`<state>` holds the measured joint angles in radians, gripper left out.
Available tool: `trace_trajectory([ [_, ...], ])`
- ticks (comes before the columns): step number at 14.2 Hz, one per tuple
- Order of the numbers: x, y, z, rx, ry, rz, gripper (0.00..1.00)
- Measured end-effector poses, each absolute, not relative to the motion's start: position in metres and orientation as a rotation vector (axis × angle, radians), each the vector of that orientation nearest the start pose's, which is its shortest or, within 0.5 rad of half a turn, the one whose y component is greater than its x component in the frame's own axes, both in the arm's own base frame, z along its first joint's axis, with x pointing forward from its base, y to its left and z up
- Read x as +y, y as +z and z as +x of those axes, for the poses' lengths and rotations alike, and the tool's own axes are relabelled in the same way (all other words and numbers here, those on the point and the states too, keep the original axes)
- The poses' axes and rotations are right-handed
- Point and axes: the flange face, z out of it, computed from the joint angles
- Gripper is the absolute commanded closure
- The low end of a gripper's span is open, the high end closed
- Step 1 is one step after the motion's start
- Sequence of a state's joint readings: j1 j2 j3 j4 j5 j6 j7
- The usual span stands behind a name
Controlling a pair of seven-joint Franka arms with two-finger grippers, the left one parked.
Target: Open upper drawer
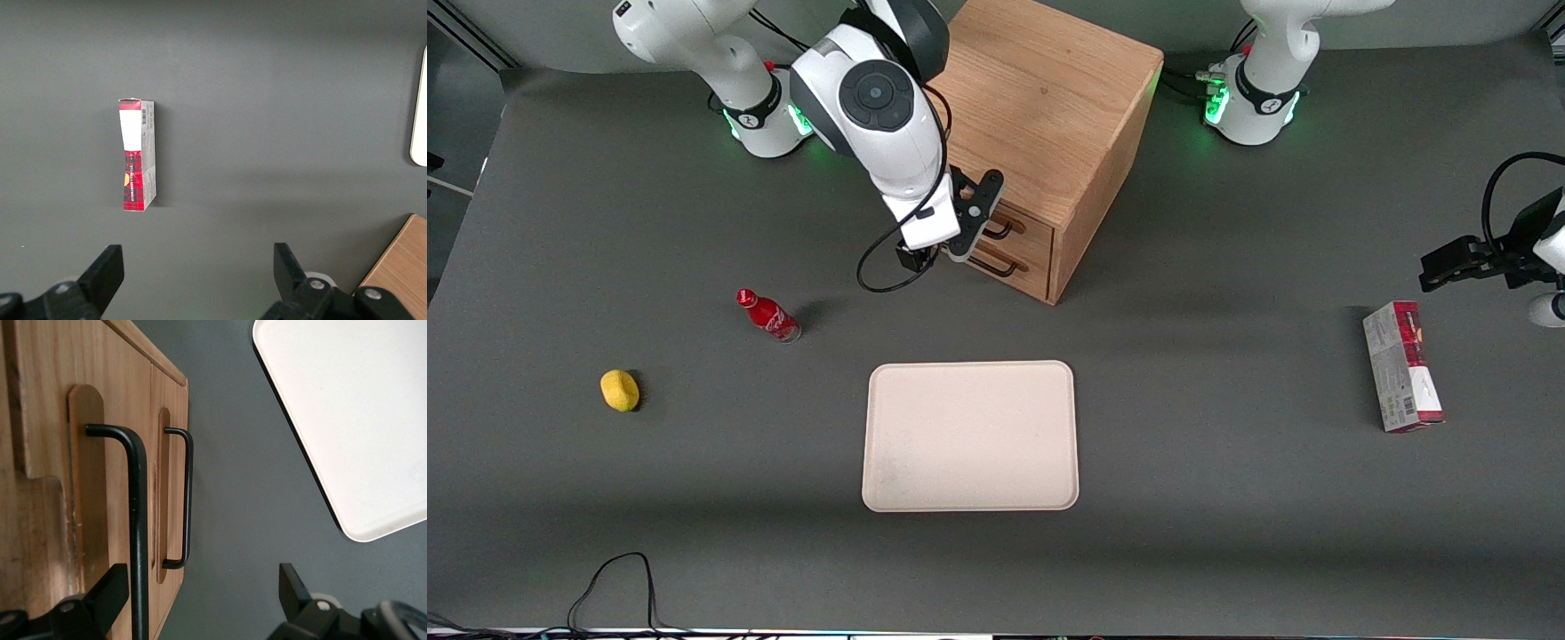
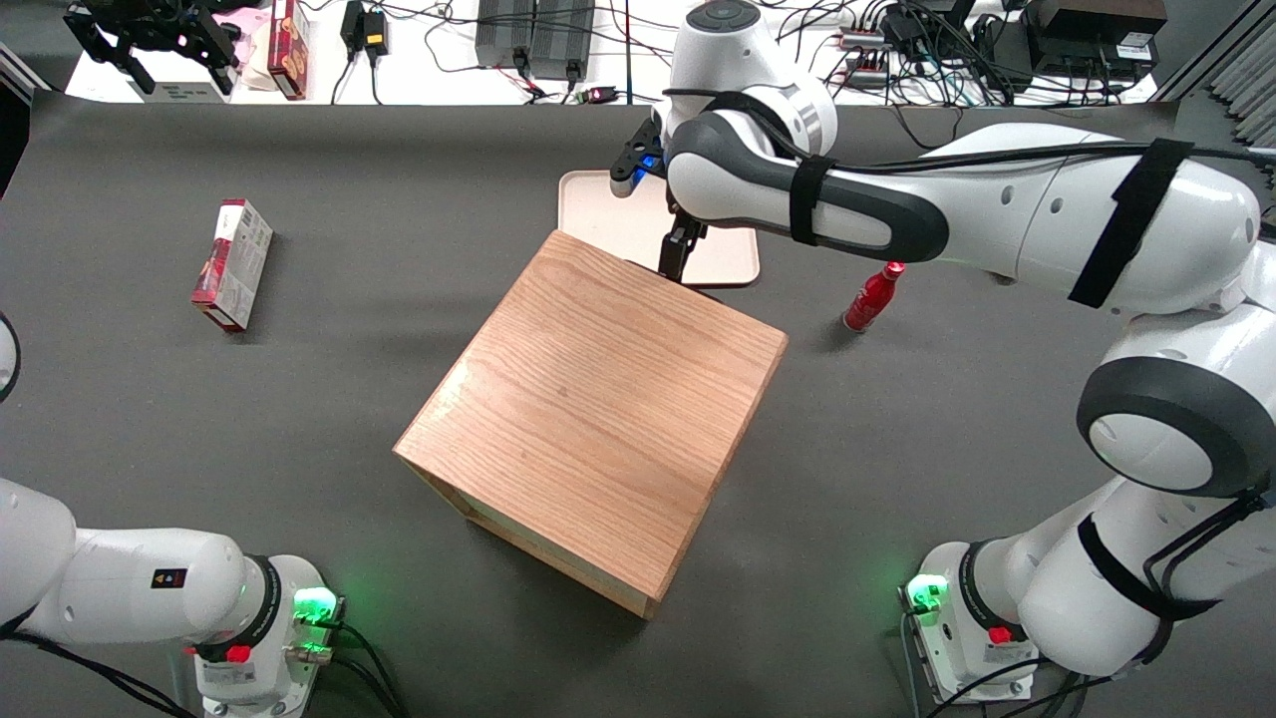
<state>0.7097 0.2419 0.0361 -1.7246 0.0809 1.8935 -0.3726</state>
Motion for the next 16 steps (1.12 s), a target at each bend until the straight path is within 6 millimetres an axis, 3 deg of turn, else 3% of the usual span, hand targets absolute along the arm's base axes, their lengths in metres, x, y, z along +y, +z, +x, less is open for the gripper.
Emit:
trace_trajectory([
  [8, 0.424, 0.427, 0.454, -1.586, 0.095, -2.623, 0.00],
  [12, 0.423, 0.408, 0.455, -1.584, 0.098, -2.625, 0.00],
  [16, 0.423, 0.405, 0.456, -1.582, 0.094, -2.627, 0.00],
])
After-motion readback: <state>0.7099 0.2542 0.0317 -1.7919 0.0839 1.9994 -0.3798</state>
